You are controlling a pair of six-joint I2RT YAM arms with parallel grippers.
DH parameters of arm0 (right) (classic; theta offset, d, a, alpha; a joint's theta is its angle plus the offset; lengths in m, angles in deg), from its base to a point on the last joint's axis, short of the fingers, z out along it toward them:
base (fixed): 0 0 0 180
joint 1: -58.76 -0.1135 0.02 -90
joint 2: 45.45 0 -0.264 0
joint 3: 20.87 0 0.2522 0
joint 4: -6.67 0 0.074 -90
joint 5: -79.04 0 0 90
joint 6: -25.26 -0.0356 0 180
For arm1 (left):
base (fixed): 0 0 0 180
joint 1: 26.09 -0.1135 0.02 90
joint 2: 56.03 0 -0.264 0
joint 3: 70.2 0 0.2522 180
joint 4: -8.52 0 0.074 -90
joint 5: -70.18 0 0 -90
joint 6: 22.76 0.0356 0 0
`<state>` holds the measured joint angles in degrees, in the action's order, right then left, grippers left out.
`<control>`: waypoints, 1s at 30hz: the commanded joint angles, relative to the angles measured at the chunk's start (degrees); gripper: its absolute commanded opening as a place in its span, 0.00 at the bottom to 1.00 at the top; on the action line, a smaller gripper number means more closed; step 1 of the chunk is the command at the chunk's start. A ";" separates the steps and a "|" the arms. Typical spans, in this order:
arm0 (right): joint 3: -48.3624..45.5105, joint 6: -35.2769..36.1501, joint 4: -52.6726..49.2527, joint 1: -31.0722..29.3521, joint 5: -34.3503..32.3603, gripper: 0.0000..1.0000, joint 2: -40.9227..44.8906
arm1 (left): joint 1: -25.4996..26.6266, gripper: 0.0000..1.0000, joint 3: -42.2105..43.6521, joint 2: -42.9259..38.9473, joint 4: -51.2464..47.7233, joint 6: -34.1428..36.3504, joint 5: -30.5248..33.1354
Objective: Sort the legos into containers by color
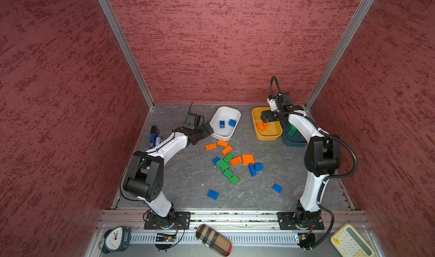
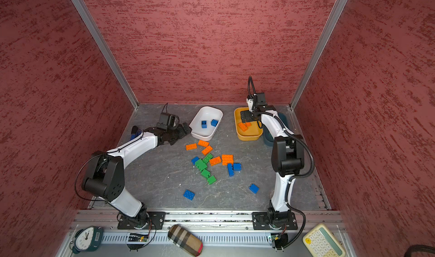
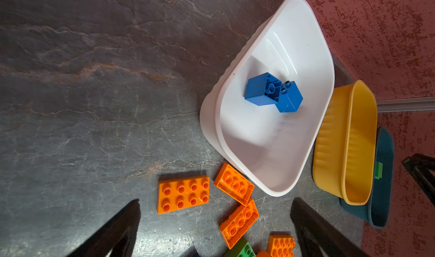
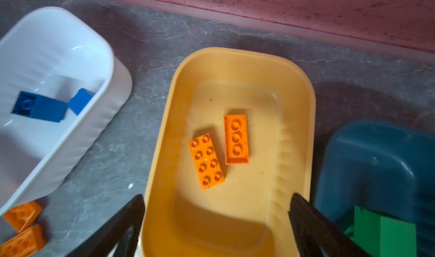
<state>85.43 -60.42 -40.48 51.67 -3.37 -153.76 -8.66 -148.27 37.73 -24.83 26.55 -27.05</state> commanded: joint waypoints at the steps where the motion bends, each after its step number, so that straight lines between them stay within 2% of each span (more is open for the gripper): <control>1: -6.87 -7.90 5.81 -2.58 0.41 0.99 7.69 | 0.40 1.00 -1.51 0.10 1.20 -0.60 -0.95; 6: -20.05 -20.33 10.43 -7.18 -0.35 0.99 17.58 | 0.52 1.00 -1.52 -0.93 1.97 -0.88 -1.00; 8: -24.07 -21.88 11.09 -9.82 -1.33 0.99 20.24 | 0.56 1.00 -1.52 -1.43 2.06 -0.97 -1.28; 12: -29.70 -18.83 13.24 -14.69 3.84 0.99 22.54 | 0.58 0.99 -1.63 -2.01 3.10 -1.24 -3.68; 13: -30.10 -17.99 12.89 -15.71 3.78 0.99 22.07 | 0.58 0.99 -1.65 -2.07 3.16 -1.19 -3.87; 16: -28.66 -18.09 9.58 -20.06 -2.39 0.99 18.14 | 0.33 0.99 -1.35 -2.08 2.92 -0.97 -2.98; 23: -24.61 -14.56 6.43 -30.30 -4.70 0.98 8.94 | -0.36 0.99 -0.07 -2.58 3.55 -1.68 -3.11; 27: -22.19 -12.81 2.10 -33.53 -7.81 0.93 4.51 | -0.39 1.00 0.12 -2.77 3.08 -1.41 -2.63; 30: -22.02 -12.98 1.25 -34.47 -7.76 0.89 3.59 | -0.46 0.99 0.23 -2.79 3.14 -1.41 -2.64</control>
<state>61.95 -74.52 -36.13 17.44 -8.16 -149.98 -8.79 -148.40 36.22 -22.21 25.41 -30.02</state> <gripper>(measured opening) 0.901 0.995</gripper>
